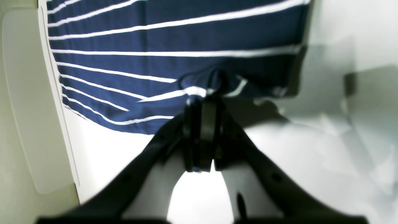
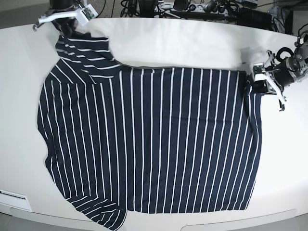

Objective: Fold the T-shirt properly
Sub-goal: 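Lower the right gripper onto the sleeve edge and grasp it, then lift both grasped edges and lay them across toward the opposite edge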

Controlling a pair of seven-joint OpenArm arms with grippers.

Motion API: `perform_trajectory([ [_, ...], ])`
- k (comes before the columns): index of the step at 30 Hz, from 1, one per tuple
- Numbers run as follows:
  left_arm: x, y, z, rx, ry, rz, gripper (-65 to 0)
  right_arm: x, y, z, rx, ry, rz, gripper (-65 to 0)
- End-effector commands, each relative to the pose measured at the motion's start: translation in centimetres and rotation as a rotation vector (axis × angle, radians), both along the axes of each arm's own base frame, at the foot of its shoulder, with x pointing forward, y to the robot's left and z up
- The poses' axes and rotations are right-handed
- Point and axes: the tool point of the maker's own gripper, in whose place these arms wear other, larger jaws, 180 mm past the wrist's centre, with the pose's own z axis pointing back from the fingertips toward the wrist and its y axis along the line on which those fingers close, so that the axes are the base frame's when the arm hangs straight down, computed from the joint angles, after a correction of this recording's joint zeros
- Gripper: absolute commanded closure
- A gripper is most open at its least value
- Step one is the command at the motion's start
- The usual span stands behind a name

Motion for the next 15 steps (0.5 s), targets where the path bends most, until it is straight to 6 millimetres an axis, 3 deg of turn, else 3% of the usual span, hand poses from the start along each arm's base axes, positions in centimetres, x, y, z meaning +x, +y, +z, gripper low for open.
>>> perform_trajectory([
  [1, 0.8, 0.4, 1.5, 0.009, -0.028, -0.002, 0.0, -0.3, -0.4, 0.8, -0.019, -0.016, -0.001, 0.0],
  [5, 0.3, 0.1, 2.1, 0.016, 0.004, -0.002, 0.0, -2.7, -1.1, 0.9, -0.063, 0.025, -0.015, 0.0],
  [11, -1.4, 0.0, 1.2, 0.039, 0.102, -0.036, 0.0, -5.5, -1.8, 0.7, -0.083, 0.104, -0.051, 0.0],
  [15, -4.0, 0.2, 0.3, 0.04, 0.188, -0.038, 0.0, -7.0, -2.2, 0.7, -0.094, 0.147, -0.076, 0.0],
])
